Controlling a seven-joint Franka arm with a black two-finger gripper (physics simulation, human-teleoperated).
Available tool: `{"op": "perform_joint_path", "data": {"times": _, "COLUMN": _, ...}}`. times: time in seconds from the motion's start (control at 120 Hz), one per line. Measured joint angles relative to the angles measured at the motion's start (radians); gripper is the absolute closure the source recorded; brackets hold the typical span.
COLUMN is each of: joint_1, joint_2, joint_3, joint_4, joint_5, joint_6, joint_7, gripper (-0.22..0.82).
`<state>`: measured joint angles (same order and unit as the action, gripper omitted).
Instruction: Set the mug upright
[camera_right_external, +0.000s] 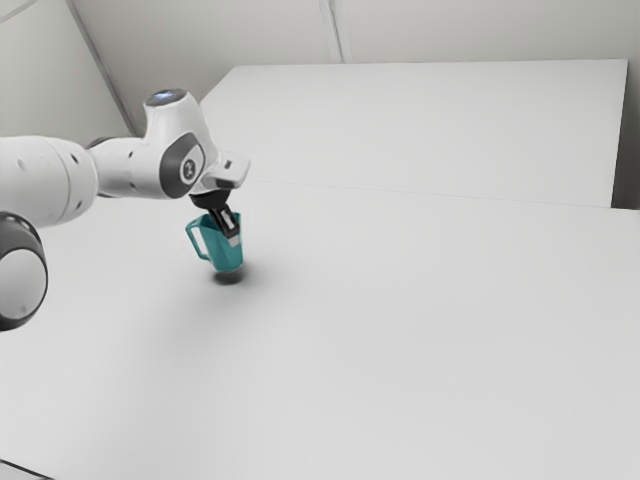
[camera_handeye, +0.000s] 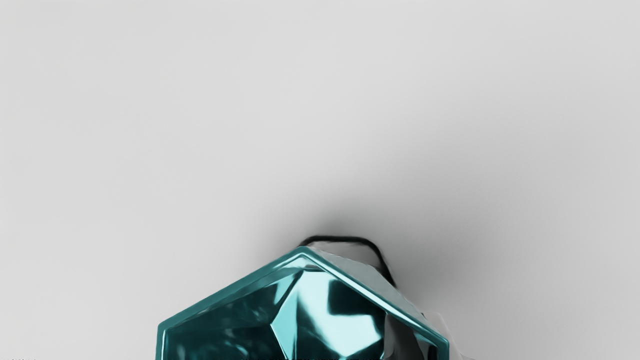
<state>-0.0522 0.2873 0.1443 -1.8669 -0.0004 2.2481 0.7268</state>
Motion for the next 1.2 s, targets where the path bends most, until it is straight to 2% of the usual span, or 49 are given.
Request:
{"op": "perform_joint_path", "data": {"times": 0.292, "joint_1": -0.028, "joint_2": 0.040, "joint_3": 0.000, "joint_4": -0.008, "joint_5": 0.006, "joint_6": 0.158, "joint_7": -0.116, "gripper": 0.79}}
{"op": "perform_joint_path", "data": {"times": 0.675, "joint_1": -0.028, "joint_2": 0.084, "joint_3": -0.001, "joint_4": -0.002, "joint_5": -0.059, "joint_6": 0.211, "joint_7": -0.203, "gripper": 0.78}}
{"op": "perform_joint_path", "data": {"times": 0.842, "joint_1": -0.029, "joint_2": 0.082, "joint_3": -0.002, "joint_4": -0.002, "joint_5": -0.064, "joint_6": 0.212, "joint_7": -0.213, "gripper": 0.43}}
{"op": "perform_joint_path", "data": {"times": 0.925, "joint_1": -0.029, "joint_2": 0.079, "joint_3": -0.002, "joint_4": -0.002, "joint_5": -0.064, "joint_6": 0.211, "joint_7": -0.216, "gripper": 0.29}}
{"op": "perform_joint_path", "data": {"times": 1.05, "joint_1": -0.029, "joint_2": 0.061, "joint_3": -0.002, "joint_4": 0.005, "joint_5": -0.060, "joint_6": 0.207, "joint_7": -0.215, "gripper": 0.16}}
{"op": "perform_joint_path", "data": {"times": 1.2, "joint_1": -0.025, "joint_2": -0.003, "joint_3": 0.000, "joint_4": 0.005, "joint_5": -0.055, "joint_6": 0.175, "joint_7": -0.213, "gripper": 0.08}}
